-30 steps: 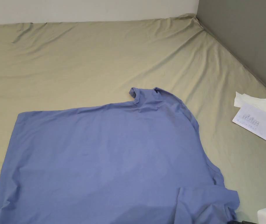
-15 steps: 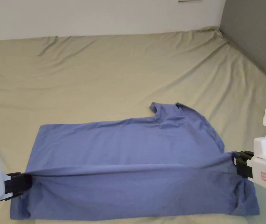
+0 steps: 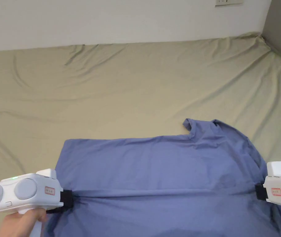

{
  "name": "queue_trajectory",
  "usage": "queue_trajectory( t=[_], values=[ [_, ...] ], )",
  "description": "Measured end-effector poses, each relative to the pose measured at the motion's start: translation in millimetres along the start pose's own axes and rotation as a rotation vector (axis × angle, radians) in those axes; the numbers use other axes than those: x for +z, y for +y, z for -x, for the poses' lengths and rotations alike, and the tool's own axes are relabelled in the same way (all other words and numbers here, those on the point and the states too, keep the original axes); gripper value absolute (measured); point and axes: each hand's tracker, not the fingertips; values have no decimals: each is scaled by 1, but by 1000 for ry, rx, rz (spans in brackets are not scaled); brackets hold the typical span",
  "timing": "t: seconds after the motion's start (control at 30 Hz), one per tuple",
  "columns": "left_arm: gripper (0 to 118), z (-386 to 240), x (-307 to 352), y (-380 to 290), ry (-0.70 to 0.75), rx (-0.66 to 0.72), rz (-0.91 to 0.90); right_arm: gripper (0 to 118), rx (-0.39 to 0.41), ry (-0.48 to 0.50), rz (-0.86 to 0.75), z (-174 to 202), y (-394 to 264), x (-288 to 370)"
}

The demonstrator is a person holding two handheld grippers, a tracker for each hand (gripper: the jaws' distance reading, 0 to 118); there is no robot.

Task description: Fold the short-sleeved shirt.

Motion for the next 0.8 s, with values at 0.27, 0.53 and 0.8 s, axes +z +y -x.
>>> queue_trajectory(
  t=[0.27,0.53,0.8],
  values=[
    [107,25,194,-58,-122,74,-735,110,-318,164,-606,-27,-14,211],
    [0,9,322,-166,17,-28,-949,2,-283,49,-897,-30,-85,336],
    [0,-8,319,-179,112,-122,-911,0,-406,-77,-1029,-36,-116,368]
  ],
)
